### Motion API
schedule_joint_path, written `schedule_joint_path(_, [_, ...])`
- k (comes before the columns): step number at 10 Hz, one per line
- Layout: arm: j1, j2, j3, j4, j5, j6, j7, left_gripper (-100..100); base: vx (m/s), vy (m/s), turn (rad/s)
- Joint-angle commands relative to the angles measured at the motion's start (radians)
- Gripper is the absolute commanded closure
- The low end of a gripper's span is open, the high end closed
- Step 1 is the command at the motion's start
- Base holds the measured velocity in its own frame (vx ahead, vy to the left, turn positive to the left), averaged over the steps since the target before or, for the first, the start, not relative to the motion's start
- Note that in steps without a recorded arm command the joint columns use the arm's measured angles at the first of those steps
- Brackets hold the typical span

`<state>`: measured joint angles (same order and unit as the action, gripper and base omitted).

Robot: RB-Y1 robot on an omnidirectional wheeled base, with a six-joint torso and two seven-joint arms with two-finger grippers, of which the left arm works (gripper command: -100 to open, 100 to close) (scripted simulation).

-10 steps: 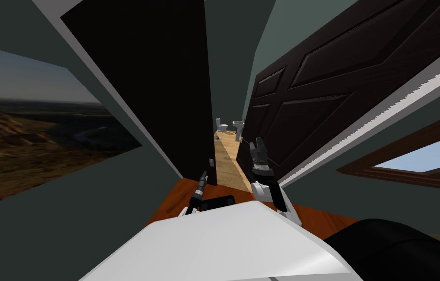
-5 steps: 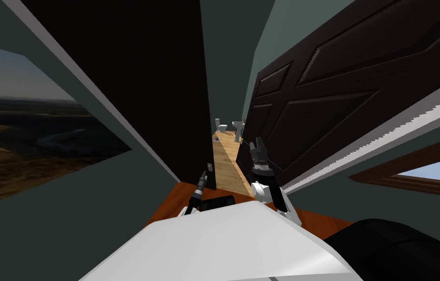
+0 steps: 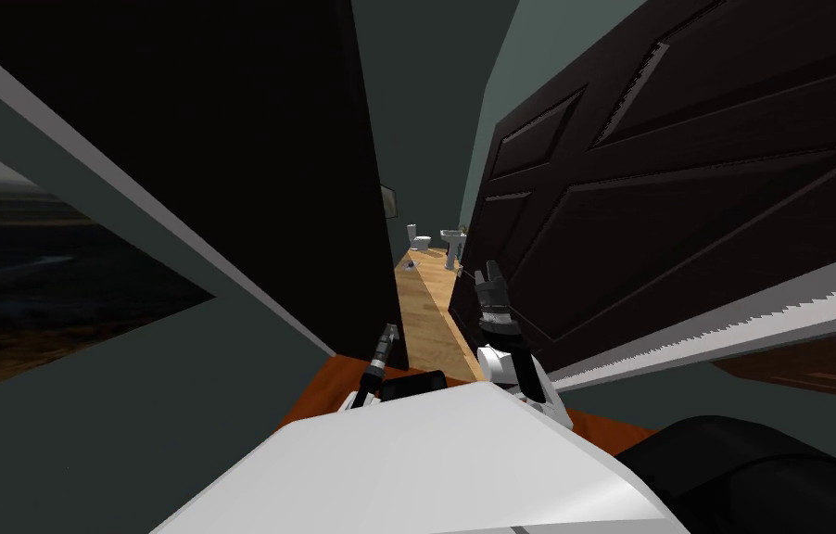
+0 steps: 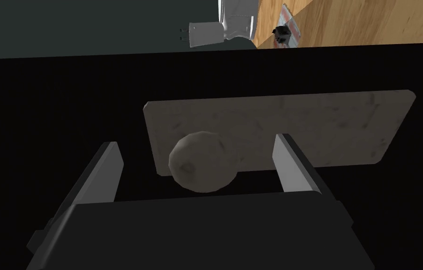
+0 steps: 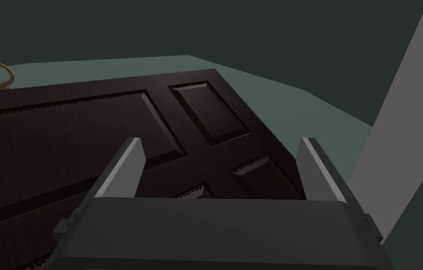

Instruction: Push the door open

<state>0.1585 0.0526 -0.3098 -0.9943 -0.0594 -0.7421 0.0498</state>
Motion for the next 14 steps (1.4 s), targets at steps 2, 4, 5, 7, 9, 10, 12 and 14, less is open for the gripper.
schedule_joint_path(2, [-0.001,0.001,0.001,0.0,0.0,0.002,0.0,100,-0.024,0.003,-0.008])
schedule_joint_path(4, [-0.001,0.001,0.001,0.0,0.0,0.002,0.0,100,-0.015,0.005,0.001])
schedule_joint_path(5, [-0.001,0.001,0.001,0.0,0.0,0.002,0.0,100,-0.008,0.001,0.004])
schedule_joint_path(7, [-0.003,0.006,0.014,0.007,0.005,0.005,-0.004,100,0.048,-0.026,0.012])
schedule_joint_path(9, [-0.007,0.01,0.027,0.011,0.01,0.005,-0.007,100,0.157,-0.062,0.035])
schedule_joint_path(10, [-0.01,0.012,0.037,0.015,0.014,0.005,-0.01,100,0.155,-0.074,0.035])
schedule_joint_path(12, [-0.016,0.016,0.055,0.02,0.021,0.006,-0.016,100,0.16,-0.082,0.028])
schedule_joint_path(14, [-0.023,0.018,0.076,0.027,0.029,0.006,-0.022,100,0.196,-0.103,0.062])
